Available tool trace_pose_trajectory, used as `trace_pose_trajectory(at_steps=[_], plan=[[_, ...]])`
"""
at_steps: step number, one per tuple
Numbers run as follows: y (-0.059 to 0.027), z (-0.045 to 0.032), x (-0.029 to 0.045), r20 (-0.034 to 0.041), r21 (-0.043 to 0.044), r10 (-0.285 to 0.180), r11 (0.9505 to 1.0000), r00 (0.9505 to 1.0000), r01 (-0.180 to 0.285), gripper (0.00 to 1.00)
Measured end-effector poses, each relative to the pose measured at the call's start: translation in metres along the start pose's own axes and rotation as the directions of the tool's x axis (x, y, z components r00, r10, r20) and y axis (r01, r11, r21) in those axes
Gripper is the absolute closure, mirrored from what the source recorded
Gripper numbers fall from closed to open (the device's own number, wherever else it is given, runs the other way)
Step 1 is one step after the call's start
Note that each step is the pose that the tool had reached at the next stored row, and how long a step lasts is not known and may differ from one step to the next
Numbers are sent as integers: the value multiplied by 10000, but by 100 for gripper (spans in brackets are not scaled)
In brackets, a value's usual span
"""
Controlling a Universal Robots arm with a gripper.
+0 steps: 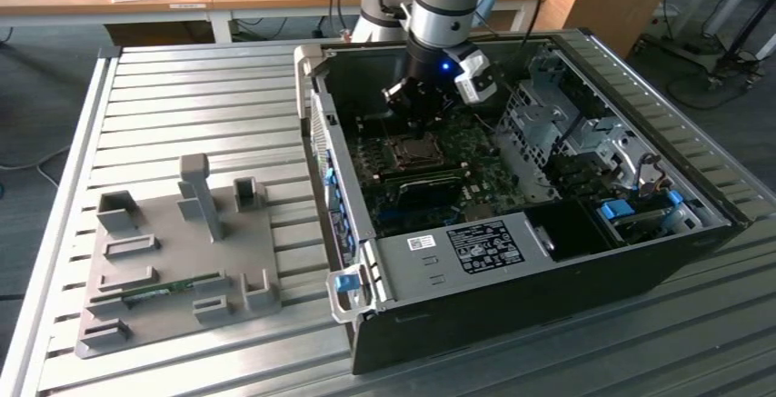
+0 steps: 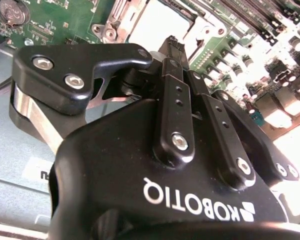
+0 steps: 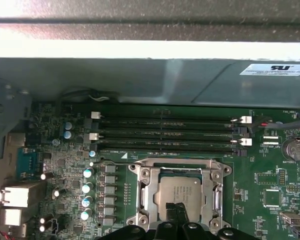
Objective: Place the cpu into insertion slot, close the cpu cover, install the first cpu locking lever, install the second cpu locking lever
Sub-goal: 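Install the first cpu locking lever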
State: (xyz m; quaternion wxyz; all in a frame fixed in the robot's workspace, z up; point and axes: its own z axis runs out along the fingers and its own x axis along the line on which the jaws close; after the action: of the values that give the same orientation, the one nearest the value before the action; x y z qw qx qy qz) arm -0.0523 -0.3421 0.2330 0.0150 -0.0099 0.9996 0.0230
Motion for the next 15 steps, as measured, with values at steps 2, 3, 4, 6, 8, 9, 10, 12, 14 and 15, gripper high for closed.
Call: trace_pose_trajectory(at_steps=[2,3,4,6,8,9,10,12,14,15], plan=[[0,0,4,0,0,0,10000,10000,0,89],[0,1,6,0,0,0,10000,10000,0,89],[0,1,9,1,0,0,10000,10000,0,89],[0,2,15,0,0,1,10000,10000,-1,89],[0,3,21,0,0,0,10000,10000,0,89],[0,4,24,0,0,0,10000,10000,0,89],[0,4,27,0,0,0,10000,10000,0,89],[0,5,32,0,0,0,10000,10000,0,89],[0,5,36,0,1,0,10000,10000,0,89],[0,5,38,0,1,-1,10000,10000,1,89]])
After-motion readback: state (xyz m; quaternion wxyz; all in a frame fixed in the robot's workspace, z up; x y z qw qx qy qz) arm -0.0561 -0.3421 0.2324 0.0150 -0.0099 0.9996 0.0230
